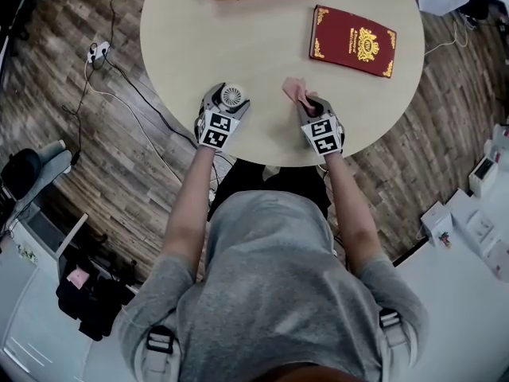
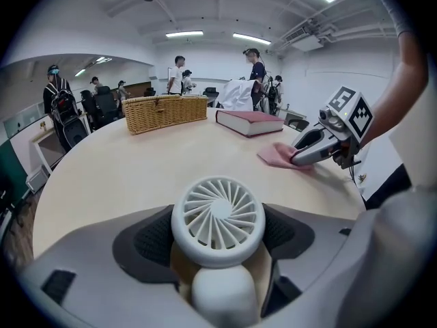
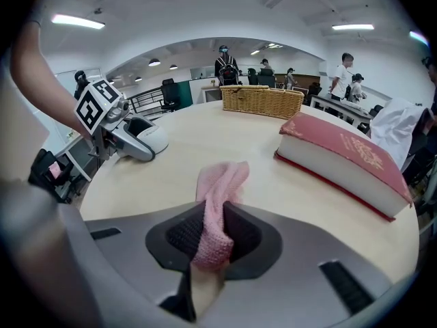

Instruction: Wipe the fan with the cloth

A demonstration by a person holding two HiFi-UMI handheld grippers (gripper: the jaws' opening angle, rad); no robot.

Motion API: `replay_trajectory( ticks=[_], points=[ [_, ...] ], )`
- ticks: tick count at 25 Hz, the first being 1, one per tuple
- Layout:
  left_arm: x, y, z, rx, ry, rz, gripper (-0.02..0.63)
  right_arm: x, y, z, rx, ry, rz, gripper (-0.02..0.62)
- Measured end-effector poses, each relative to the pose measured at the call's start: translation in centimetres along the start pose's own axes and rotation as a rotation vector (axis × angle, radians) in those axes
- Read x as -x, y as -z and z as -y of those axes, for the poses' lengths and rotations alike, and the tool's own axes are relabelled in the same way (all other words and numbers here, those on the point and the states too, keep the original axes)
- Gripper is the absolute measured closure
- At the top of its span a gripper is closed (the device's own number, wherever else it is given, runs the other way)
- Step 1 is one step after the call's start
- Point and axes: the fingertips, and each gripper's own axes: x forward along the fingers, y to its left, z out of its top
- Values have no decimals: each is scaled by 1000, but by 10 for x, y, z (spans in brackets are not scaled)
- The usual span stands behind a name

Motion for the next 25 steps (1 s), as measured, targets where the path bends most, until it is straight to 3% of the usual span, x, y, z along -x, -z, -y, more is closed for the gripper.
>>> replay_trajectory(
  ticks=[16, 25],
  points=[
    [2, 2, 2, 3, 24, -23, 238, -1, 5, 8, -90, -30, 32, 549],
    [24, -17, 16, -10, 39, 40, 238, 14, -12, -8, -85, -53, 65, 552]
  ],
)
